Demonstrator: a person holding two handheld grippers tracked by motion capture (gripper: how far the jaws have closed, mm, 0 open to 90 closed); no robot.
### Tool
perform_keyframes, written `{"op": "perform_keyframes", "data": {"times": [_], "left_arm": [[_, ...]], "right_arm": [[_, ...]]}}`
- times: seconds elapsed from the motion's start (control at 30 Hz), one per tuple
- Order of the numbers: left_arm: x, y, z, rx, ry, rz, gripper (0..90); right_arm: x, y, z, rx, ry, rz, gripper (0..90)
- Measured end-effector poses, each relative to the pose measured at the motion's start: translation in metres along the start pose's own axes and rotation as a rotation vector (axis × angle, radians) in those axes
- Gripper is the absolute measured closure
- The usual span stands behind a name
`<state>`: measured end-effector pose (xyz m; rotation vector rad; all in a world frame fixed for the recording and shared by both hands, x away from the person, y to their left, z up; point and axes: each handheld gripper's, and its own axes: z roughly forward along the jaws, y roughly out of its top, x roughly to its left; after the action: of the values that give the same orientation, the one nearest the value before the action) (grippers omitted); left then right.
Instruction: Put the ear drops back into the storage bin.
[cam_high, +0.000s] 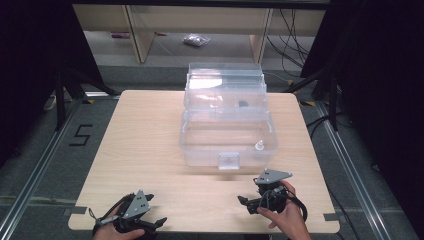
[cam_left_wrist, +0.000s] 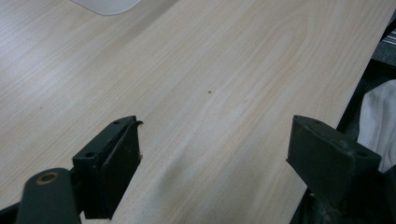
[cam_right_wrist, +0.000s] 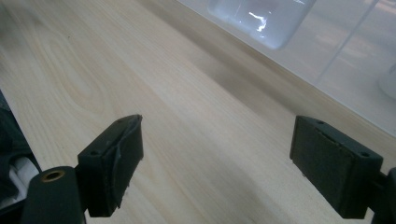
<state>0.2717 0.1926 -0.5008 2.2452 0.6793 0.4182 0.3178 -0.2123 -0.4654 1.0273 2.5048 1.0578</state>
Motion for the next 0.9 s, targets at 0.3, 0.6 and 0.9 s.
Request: {"op": "perform_keyframes", "data": {"times": [0.3,0.6,0.9], "left_arm": [[-0.001,0.000,0.001,0.001,0.000,-0.017,16.5],[-0.001,0.000,0.001,-0.003,-0.003,-0.006,16.5],[-0.001,0.000,0.001,0.000,-0.001,0.000,16.5]], "right_arm": [[0.001,-0.013,-0.001,-0.006,0.003,0.004,17.8],[0.004,-0.024,-0.007,-0.006,-0.012,0.041,17.7],[0.009,-0.035,-0.010,-0.018,-0.016,0.081,17.3]]}}
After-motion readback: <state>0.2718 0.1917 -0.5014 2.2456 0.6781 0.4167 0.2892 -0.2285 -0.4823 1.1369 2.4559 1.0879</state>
